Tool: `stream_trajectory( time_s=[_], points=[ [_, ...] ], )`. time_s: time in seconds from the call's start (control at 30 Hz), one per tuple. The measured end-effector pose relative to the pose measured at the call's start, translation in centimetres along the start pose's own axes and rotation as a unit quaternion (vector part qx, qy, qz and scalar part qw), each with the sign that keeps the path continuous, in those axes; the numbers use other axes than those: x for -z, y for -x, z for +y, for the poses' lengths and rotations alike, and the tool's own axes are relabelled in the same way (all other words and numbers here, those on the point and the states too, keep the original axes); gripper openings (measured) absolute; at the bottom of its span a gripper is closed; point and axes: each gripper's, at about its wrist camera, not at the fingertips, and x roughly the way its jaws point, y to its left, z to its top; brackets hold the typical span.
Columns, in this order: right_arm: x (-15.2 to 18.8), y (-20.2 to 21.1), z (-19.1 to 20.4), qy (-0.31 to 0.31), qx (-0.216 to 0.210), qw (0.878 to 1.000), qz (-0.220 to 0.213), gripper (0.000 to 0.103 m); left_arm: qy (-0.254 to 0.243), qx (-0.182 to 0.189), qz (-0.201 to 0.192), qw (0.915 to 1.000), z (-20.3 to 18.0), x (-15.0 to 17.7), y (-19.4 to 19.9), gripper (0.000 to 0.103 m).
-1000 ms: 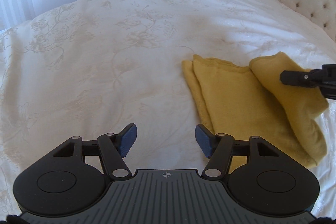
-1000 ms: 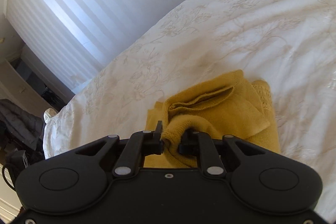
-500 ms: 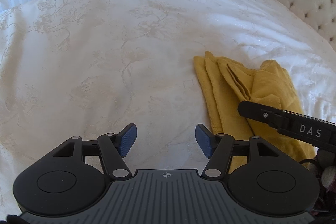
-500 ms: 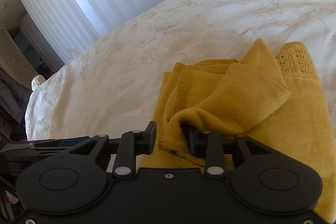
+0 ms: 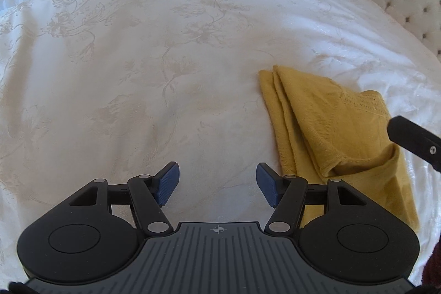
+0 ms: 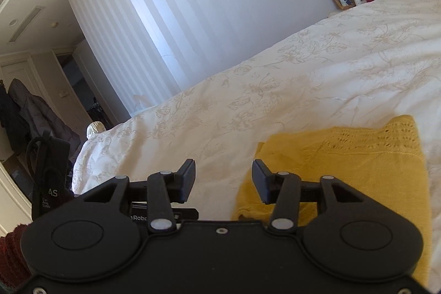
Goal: Fold small clothes
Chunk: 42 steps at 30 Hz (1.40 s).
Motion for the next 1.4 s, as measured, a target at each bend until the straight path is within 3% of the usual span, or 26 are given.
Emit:
stream_trajectory(
  time_s=[0.17, 0.27, 0.37, 0.5, 0.67, 0.73, 0.77, 0.9, 1.03, 1.27, 1.4],
  points=[
    [1.6, 2.4, 0.3, 0.067, 0.046, 0.996, 0.023, 0.056, -0.002, 0.025, 0.003, 0.9997, -1.1, -0.5, 0.0, 0.061],
    [3.3, 2.6, 1.3, 0.105, 0.054, 0.992, 0.040, 0.064, 0.008, 0.041, 0.008, 0.9991, -1.5, -0.6, 0.0, 0.061],
    [4.5, 2.6, 2.2, 0.142, 0.088, 0.986, 0.030, 0.065, 0.007, 0.052, 0.012, 0.9986, -1.7, -0.7, 0.2, 0.061],
    [4.7, 2.3, 2.1, 0.161, 0.140, 0.977, 0.005, 0.087, -0.001, 0.063, 0.016, 0.9979, -1.7, -0.8, 0.6, 0.061],
    [4.6, -0.1, 0.8, 0.182, 0.132, 0.973, 0.050, 0.086, 0.005, 0.082, 0.029, 0.9962, -2.1, -1.3, 0.3, 0.061],
    [4.8, -0.9, 0.6, 0.185, 0.120, 0.973, 0.070, 0.063, 0.005, 0.094, 0.038, 0.9949, -2.5, -1.3, 0.1, 0.061],
    [4.8, -1.1, 0.5, 0.177, 0.108, 0.975, 0.079, 0.017, 0.007, 0.105, 0.044, 0.9935, -2.7, -1.4, -0.1, 0.061],
    [4.8, 0.7, 0.9, 0.148, 0.073, 0.985, 0.057, 0.016, 0.024, 0.147, 0.058, 0.9871, -3.5, -1.7, -0.8, 0.061],
    [4.6, 2.9, 1.2, 0.123, 0.075, 0.989, 0.025, 0.016, 0.059, 0.192, 0.074, 0.9769, -4.6, -2.4, -2.2, 0.061],
    [4.5, 3.5, 0.9, 0.116, 0.082, 0.990, 0.024, 0.016, 0.119, 0.216, 0.110, 0.9629, -5.6, -3.4, -6.3, 0.061],
    [4.8, 3.4, 0.9, 0.115, 0.083, 0.989, 0.027, 0.017, 0.129, 0.224, 0.089, 0.9619, -5.4, -3.9, -6.5, 0.061]
  ],
)
